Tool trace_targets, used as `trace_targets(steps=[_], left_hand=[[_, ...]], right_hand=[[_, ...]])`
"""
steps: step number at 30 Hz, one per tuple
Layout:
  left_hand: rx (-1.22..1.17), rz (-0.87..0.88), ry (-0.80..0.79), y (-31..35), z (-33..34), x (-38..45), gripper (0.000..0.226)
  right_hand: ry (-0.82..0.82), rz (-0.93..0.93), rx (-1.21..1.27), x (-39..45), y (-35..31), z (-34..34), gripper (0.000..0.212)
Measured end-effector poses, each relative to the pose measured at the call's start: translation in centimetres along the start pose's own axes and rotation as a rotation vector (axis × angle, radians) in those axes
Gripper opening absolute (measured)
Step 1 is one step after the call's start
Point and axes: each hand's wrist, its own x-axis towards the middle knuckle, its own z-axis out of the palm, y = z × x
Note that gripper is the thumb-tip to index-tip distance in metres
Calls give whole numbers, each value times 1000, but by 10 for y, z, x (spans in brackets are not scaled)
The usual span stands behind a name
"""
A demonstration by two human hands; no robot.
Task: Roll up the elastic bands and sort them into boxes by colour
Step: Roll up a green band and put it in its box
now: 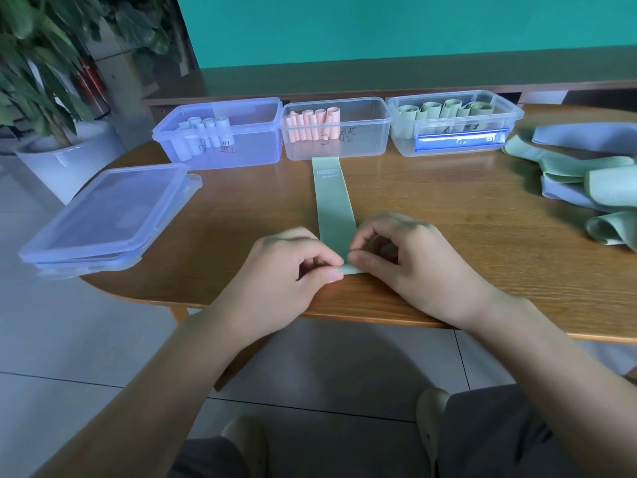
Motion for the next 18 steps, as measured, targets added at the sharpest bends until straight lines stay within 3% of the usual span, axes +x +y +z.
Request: trace_targets(steps=[4, 13, 18], left_hand=[[12, 23, 17, -2, 0, 2, 9], [12, 3, 55, 2, 1, 0, 4], [64, -33, 30, 0, 2, 2, 18]], right_hand=[[-69, -32, 34, -4, 3, -6, 5], [-62, -35, -11, 0, 5, -5, 3], [-20, -53, -79, 5, 8, -2, 8]])
